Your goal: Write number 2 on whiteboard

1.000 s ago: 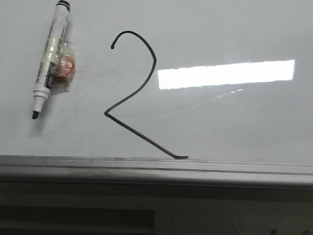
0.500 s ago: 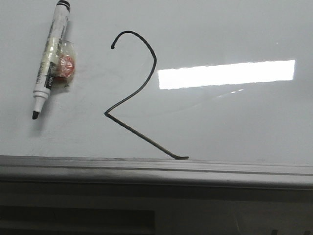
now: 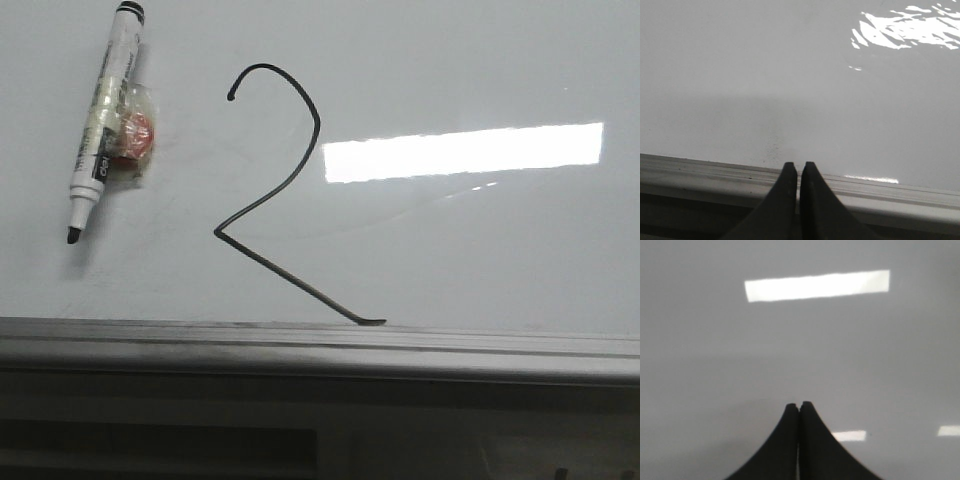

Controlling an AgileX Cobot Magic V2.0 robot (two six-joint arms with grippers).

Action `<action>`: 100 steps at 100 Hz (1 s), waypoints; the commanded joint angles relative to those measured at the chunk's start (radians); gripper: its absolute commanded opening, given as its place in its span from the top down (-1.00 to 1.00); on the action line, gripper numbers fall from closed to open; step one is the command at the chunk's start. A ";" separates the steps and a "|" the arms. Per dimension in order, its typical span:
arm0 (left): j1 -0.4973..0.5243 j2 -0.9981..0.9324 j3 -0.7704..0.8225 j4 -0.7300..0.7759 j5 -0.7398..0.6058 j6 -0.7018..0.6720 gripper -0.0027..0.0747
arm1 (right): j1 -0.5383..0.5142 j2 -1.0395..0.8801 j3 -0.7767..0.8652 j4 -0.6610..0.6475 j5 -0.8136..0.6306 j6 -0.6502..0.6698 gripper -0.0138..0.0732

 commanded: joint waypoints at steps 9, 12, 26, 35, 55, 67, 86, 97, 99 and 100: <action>-0.001 -0.027 0.029 0.000 -0.057 -0.011 0.98 | -0.007 -0.024 0.022 0.017 0.010 -0.005 0.85; -0.001 -0.027 0.029 0.000 -0.057 -0.011 0.98 | -0.007 -0.024 0.022 0.020 0.032 -0.005 0.85; -0.001 -0.027 0.029 0.000 -0.057 -0.011 0.98 | -0.007 -0.024 0.022 0.024 0.071 -0.005 0.85; -0.001 -0.027 0.029 0.000 -0.057 -0.011 0.98 | -0.007 -0.024 0.022 0.024 0.071 -0.005 0.85; -0.001 -0.027 0.029 0.000 -0.057 -0.011 0.98 | -0.007 -0.024 0.022 0.026 0.073 -0.005 0.85; -0.001 -0.027 0.029 0.000 -0.057 -0.011 0.98 | -0.005 -0.024 0.022 0.026 0.073 -0.005 0.85; -0.001 -0.027 0.029 0.000 -0.057 -0.011 0.98 | -0.005 -0.024 0.022 0.026 0.073 -0.005 0.85; -0.001 -0.027 0.029 0.000 -0.057 -0.011 0.98 | -0.005 -0.024 0.022 0.026 0.073 -0.005 0.85; -0.001 -0.027 0.029 0.000 -0.057 -0.011 0.98 | -0.005 -0.024 0.022 0.026 0.073 -0.005 0.85; -0.001 -0.027 0.029 0.000 -0.057 -0.011 0.98 | -0.005 -0.024 0.022 0.026 0.073 -0.005 0.85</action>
